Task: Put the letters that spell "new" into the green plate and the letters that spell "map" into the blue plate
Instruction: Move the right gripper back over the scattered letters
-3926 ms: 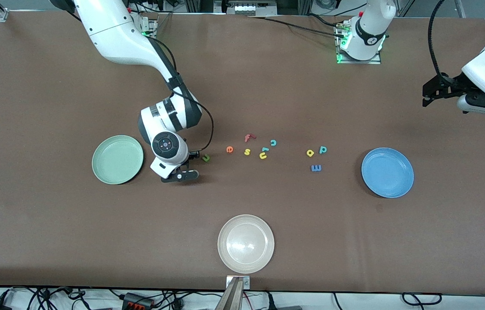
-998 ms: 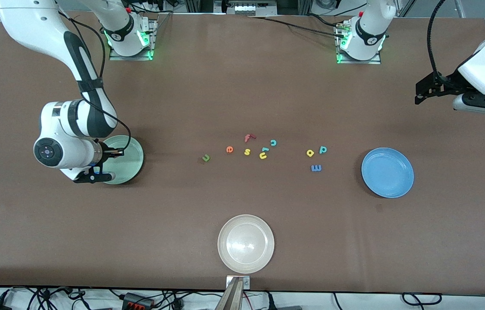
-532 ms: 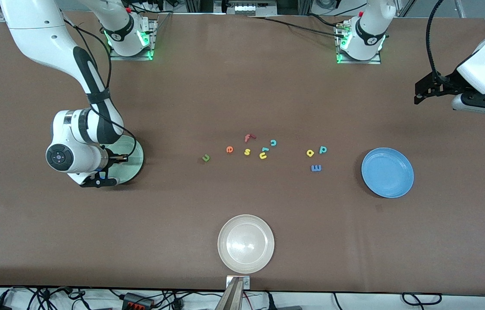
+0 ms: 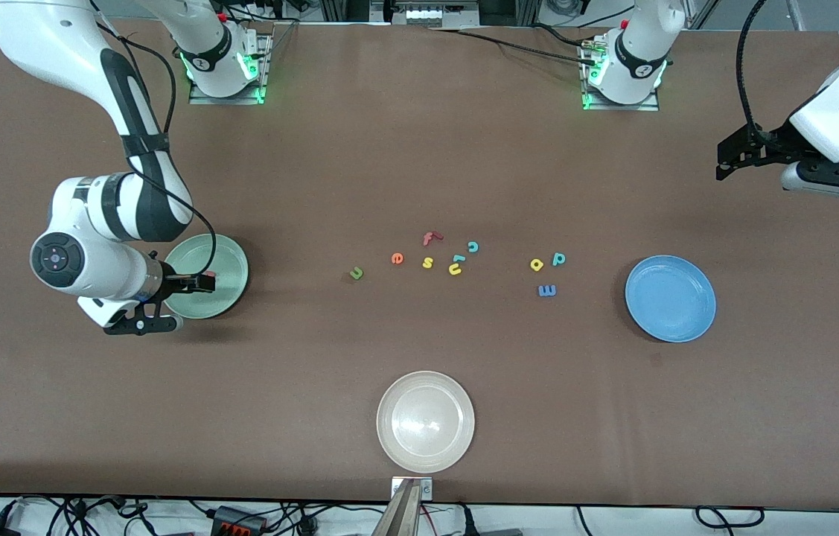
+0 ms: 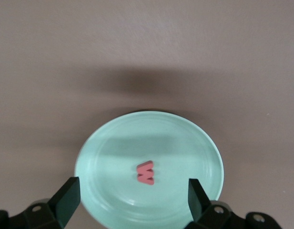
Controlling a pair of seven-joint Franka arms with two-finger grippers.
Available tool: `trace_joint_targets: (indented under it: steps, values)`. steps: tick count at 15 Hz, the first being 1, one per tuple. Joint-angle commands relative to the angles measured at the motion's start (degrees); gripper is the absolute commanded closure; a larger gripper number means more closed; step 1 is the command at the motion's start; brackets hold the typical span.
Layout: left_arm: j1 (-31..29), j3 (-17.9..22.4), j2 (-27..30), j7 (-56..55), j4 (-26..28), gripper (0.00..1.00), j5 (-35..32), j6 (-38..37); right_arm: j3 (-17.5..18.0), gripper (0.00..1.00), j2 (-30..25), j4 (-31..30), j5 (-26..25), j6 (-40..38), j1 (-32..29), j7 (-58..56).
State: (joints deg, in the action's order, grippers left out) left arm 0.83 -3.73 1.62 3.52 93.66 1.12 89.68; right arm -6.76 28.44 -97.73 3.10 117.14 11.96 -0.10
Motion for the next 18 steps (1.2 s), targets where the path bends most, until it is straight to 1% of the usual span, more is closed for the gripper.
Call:
trace_joint_targets:
  steps: [1,3,5,7,9,12,14,15,18]
  values:
    - [-0.04,-0.22,-0.66,1.05,-1.81,0.0,0.03,-1.52,0.52,0.0,0.56,4.9,0.24,-4.98,0.87,-0.16]
    - [-0.13,-1.45,-0.66,0.87,-1.81,0.0,-0.06,-2.05,0.61,0.0,0.92,5.0,0.33,-4.38,3.75,0.54]
    - [-0.3,-1.45,-0.65,0.96,-1.81,0.0,0.03,-2.05,0.34,0.0,2.58,5.09,0.16,-3.93,7.71,2.63]
    - [-0.22,-1.54,-0.65,0.88,-1.81,0.0,0.03,-2.05,0.6,0.0,3.46,4.83,0.33,-2.01,8.77,6.76]
    - [-0.31,-1.46,-0.65,0.87,-1.81,0.0,0.03,-2.05,0.61,0.0,4.34,4.91,0.24,-1.56,12.02,8.18]
    - [-0.57,-1.28,-0.74,1.14,-1.81,0.0,0.03,-1.96,0.61,0.0,5.4,4.91,0.33,2.73,16.24,8.53]
    - [-0.57,-1.28,-0.74,1.05,-2.16,0.0,-0.06,-1.96,0.61,0.0,6.54,5.0,0.25,5.28,18.18,12.91]
    - [-0.57,-1.28,-0.74,1.05,-2.42,0.0,0.03,-1.96,0.61,0.0,7.59,5.09,-0.28,6.34,19.14,13.02]
    - [-0.57,-1.28,-0.83,1.05,-2.43,0.0,0.03,-1.96,0.61,0.0,9.62,5.35,-0.11,11.0,20.82,7.94]
